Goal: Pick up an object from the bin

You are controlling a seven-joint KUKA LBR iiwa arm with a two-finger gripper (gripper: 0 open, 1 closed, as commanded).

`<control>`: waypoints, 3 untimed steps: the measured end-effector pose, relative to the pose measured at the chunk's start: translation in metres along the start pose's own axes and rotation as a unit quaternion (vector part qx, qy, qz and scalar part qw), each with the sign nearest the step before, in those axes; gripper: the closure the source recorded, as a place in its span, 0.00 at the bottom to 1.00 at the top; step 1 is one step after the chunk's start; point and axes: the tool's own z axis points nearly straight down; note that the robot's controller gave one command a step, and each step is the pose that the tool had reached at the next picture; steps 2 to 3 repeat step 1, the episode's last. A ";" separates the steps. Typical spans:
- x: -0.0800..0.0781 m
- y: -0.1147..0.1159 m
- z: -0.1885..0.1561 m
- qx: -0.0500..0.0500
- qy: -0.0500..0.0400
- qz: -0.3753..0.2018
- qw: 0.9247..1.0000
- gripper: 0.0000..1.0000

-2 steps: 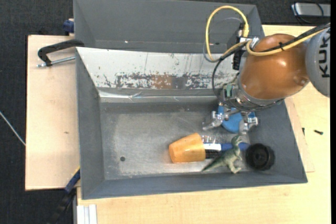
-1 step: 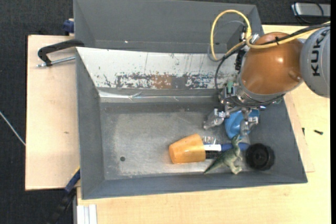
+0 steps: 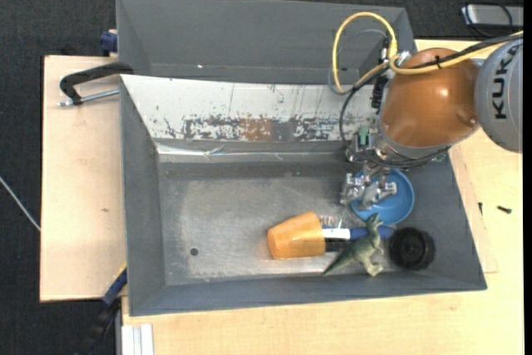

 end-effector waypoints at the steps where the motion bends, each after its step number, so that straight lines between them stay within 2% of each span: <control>1: -0.010 0.011 -0.156 0.000 0.001 0.007 1.000 1.00; 3: -0.010 0.011 -0.156 0.000 0.001 0.007 1.000 1.00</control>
Offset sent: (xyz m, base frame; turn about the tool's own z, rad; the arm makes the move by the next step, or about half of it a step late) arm -0.0140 0.0098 0.1504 0.0102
